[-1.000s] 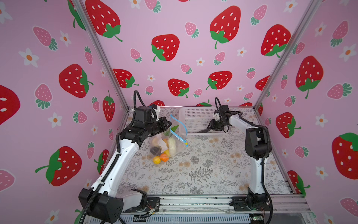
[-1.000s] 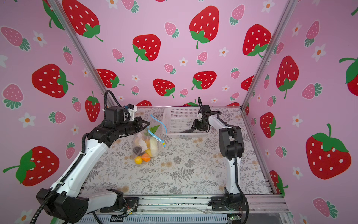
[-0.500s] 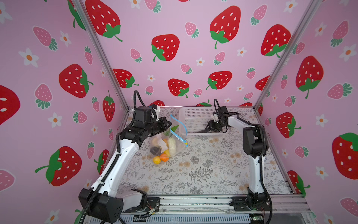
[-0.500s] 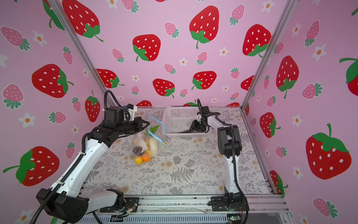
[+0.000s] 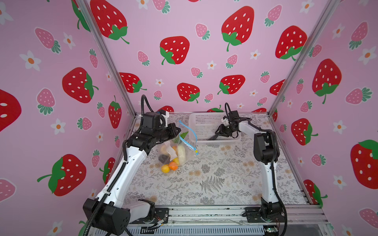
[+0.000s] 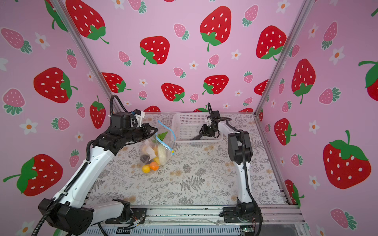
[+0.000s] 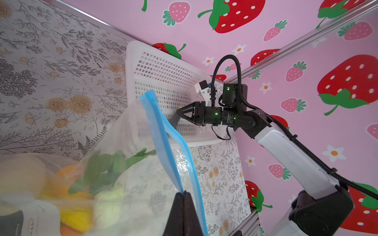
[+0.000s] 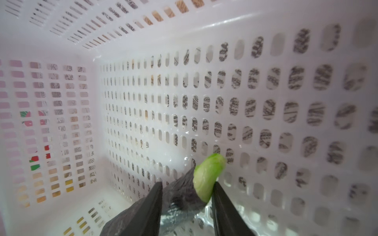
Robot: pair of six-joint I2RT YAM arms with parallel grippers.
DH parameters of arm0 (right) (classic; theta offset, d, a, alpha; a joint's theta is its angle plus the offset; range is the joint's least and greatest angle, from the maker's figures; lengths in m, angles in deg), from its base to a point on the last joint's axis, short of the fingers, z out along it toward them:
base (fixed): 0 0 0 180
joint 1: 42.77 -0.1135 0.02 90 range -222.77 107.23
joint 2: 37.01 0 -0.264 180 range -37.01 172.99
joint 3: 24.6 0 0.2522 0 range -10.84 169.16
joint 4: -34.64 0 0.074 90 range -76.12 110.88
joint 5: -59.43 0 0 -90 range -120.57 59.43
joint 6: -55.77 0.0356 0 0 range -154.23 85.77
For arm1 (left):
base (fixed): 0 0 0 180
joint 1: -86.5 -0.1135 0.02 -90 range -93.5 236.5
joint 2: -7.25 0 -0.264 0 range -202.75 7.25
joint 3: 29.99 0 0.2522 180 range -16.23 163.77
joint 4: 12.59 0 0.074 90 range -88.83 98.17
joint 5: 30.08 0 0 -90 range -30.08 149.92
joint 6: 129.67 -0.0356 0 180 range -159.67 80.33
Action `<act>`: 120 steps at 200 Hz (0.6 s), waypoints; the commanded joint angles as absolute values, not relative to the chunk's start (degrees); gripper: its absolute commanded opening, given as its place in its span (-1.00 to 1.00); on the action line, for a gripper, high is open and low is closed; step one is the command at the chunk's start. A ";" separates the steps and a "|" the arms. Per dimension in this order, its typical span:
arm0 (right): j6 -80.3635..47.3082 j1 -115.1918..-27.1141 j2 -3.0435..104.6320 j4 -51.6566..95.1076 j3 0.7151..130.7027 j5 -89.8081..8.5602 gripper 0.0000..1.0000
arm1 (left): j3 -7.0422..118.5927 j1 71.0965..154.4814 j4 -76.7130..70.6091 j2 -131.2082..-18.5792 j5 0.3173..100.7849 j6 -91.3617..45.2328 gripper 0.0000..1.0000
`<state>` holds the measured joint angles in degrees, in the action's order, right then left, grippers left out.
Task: Place the food in the zip-top bag and seal the zipper
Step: 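Lower the right gripper onto the dark eggplant in the basket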
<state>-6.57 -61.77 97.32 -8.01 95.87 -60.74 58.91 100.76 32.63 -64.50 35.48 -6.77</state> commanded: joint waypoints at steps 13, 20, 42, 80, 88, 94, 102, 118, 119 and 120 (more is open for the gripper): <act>-3.85 -61.98 99.40 -6.80 98.35 -61.68 -0.15 | 60.24 100.99 32.09 -64.73 36.19 -7.42 -1.00; -3.34 -62.06 99.48 -6.33 98.44 -61.44 -0.16 | 60.24 100.97 32.08 -64.73 36.38 -7.41 -1.00; -2.20 -62.63 99.99 -5.28 98.94 -61.08 -0.20 | 60.15 100.98 32.08 -64.65 36.61 -7.46 -1.00; -2.12 -63.14 102.09 -6.29 100.87 -59.63 -0.22 | 59.98 100.91 32.27 -64.50 36.79 -7.57 -1.00; -2.64 -63.32 102.29 -7.15 101.58 -58.10 -0.22 | 59.98 100.92 32.22 -64.47 36.81 -7.59 -1.00; -2.91 -63.55 102.36 -7.61 101.97 -56.95 -0.22 | 59.91 100.98 32.15 -64.46 36.81 -7.66 -1.00; -3.11 -63.77 102.34 -7.80 102.07 -55.94 -0.23 | 59.89 100.96 32.13 -64.46 36.89 -7.65 -1.00; -3.02 -64.15 102.24 -7.47 101.86 -55.60 -0.25 | 59.89 100.98 32.17 -64.47 36.90 -7.66 -1.00; -2.98 -64.14 102.23 -7.40 101.85 -55.61 -0.25 | 59.89 100.95 32.18 -64.47 36.85 -7.63 -1.00; -2.96 -64.13 102.22 -7.33 101.80 -55.61 -0.25 | 59.89 100.93 32.19 -64.47 36.87 -7.65 -1.00</act>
<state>-2.74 -63.39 100.72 -5.78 100.88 -58.52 58.91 100.76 32.63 -64.50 36.37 -6.90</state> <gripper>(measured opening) 0.383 0.047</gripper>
